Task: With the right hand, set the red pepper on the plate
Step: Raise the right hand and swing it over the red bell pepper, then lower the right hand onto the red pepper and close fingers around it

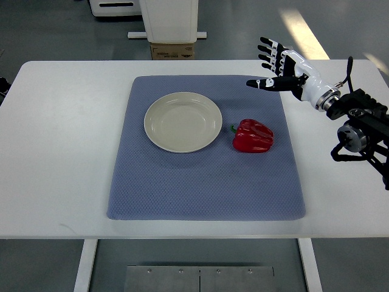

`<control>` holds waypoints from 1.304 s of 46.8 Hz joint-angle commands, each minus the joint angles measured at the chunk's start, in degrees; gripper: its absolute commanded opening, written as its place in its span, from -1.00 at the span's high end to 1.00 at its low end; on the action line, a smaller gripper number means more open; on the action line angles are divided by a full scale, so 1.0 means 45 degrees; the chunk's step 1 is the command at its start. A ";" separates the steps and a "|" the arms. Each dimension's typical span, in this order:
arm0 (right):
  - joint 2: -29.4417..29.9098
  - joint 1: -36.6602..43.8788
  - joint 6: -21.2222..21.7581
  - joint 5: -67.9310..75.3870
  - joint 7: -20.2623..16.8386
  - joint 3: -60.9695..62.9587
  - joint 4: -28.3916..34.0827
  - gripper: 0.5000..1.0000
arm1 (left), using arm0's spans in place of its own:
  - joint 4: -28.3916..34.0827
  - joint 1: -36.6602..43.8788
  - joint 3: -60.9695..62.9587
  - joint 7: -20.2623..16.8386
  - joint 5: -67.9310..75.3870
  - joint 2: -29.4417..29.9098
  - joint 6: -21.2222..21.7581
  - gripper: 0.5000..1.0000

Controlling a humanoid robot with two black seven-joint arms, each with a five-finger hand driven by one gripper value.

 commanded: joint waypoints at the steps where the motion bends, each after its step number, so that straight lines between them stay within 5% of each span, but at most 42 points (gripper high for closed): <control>1: -0.0605 0.0424 0.0241 0.0000 -0.0002 -0.1000 0.0562 -0.97 | -0.0001 -0.0001 -0.0001 0.0000 0.0000 0.0000 0.0000 -1.00; 61: -0.0977 0.4761 0.0222 -0.0331 0.0447 -0.8483 0.0778 -0.96 | -0.0001 -0.0001 -0.0001 0.0000 0.0000 0.0000 0.0000 -1.00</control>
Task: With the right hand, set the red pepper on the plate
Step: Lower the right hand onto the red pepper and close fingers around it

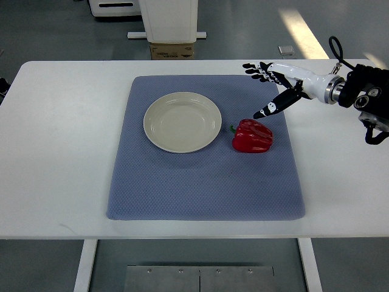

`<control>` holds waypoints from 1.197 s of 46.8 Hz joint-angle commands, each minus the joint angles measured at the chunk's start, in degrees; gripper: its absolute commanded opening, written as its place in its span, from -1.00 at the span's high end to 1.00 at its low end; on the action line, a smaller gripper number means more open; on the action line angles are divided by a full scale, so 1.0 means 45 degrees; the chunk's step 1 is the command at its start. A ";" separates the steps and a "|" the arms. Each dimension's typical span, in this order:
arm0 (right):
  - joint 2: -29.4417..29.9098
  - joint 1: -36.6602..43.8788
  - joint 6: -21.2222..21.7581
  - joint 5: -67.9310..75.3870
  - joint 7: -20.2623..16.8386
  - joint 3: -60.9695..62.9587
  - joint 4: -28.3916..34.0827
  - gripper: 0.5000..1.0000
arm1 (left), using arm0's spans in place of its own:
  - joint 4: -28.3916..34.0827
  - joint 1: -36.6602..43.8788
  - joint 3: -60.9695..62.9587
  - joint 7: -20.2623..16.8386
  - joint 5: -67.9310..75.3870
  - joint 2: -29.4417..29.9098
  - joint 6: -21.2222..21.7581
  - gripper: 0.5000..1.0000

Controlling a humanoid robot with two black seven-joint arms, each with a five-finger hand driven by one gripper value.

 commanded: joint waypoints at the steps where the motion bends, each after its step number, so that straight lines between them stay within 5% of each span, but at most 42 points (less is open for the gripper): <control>1: 0.0046 0.0062 0.0001 -0.0198 0.0018 -0.0156 0.0000 -0.96 | -0.0001 -0.0001 -0.0001 -0.0001 0.0000 0.0000 0.0000 -1.00; 56: 0.1237 0.0356 -0.0682 -0.1331 -0.0139 -0.2909 -0.0137 -0.85 | -0.0001 -0.0001 -0.0001 -0.0001 0.0000 0.0000 0.0000 -1.00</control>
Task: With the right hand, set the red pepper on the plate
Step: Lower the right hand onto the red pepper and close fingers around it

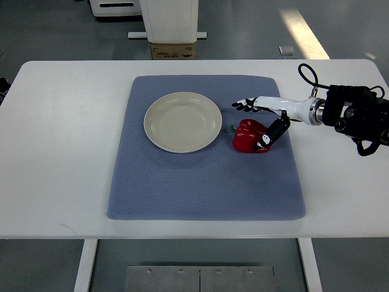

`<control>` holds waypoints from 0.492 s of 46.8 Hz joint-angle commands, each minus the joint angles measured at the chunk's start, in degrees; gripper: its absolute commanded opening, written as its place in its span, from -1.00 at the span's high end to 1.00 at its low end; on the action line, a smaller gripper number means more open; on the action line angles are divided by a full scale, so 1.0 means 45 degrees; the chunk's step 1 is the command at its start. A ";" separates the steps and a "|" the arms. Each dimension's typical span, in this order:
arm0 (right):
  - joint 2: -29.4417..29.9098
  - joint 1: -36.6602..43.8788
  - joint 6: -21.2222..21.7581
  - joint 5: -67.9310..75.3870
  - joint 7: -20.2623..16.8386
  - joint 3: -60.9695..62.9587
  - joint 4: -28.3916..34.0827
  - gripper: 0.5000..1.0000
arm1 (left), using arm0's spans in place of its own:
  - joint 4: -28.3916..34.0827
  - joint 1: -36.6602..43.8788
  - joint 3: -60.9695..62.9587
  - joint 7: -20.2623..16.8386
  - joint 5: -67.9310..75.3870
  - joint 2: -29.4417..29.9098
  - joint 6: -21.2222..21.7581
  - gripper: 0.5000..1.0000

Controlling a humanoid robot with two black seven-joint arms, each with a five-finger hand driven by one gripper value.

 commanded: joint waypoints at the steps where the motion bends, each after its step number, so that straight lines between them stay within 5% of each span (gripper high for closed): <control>1: 0.0006 0.0013 -0.0107 -0.0004 0.0000 -0.0231 0.0001 -0.84 | 0.0000 0.0000 0.0000 0.0000 0.0000 0.0000 0.0000 -1.00; 11: 0.0045 -0.0007 -0.0107 -0.0237 0.0000 -0.0349 0.0001 -0.70 | 0.0000 0.0000 0.0000 0.0000 0.0000 0.0000 0.0000 -1.00; 23: 0.0045 -0.0065 -0.0107 -0.0590 0.0019 -0.0369 0.0001 -0.30 | 0.0000 0.0000 0.0000 0.0000 0.0000 0.0000 0.0000 -1.00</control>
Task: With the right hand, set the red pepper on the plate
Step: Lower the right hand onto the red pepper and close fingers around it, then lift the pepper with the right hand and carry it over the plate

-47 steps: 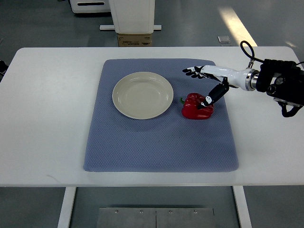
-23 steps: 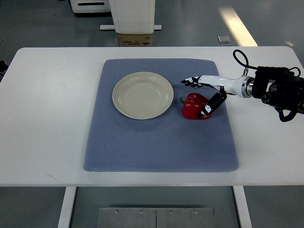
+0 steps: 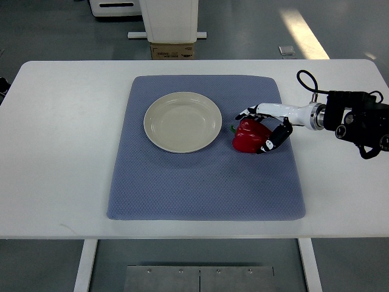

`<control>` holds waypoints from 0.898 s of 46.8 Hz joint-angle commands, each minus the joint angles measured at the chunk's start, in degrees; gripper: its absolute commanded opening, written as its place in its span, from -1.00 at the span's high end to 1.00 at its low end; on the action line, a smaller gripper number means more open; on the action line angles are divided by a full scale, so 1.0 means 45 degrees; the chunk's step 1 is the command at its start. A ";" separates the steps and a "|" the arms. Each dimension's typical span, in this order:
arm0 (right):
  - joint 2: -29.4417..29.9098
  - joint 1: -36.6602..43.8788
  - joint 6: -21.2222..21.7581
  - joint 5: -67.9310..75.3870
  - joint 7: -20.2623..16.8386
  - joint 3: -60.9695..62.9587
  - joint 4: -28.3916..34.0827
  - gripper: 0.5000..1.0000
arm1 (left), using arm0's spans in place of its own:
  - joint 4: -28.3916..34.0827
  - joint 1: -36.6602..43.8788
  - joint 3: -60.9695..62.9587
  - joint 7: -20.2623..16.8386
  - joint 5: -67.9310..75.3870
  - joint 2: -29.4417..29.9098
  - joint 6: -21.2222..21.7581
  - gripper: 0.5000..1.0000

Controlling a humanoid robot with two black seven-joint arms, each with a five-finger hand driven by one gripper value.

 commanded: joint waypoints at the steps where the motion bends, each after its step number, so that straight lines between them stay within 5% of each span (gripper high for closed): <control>1: 0.0000 -0.0021 0.0001 -0.0002 0.0004 -0.0002 0.0002 -0.26 | 0.0000 0.0000 0.0000 0.0000 0.0000 0.0000 0.0000 -1.00; 9: 0.0000 -0.0040 0.0001 -0.0002 0.0004 -0.0002 0.0002 0.31 | 0.0000 0.0000 0.0000 0.0000 0.0000 0.0000 0.0000 -1.00; 14: 0.0000 -0.0001 0.0001 -0.0002 -0.0016 -0.0061 -0.0017 1.00 | 0.0000 0.0000 0.0000 0.0000 0.0000 0.0000 0.0000 -1.00; 28: -0.0040 0.0233 0.0001 0.0154 -0.0132 0.0407 -0.0309 1.00 | 0.0000 0.0000 0.0000 0.0000 0.0000 0.0000 0.0000 -1.00; 42: 0.0487 0.0214 0.0020 0.0251 -0.1616 0.3180 -0.0642 1.00 | 0.0000 0.0000 0.0000 0.0000 0.0000 0.0000 0.0000 -1.00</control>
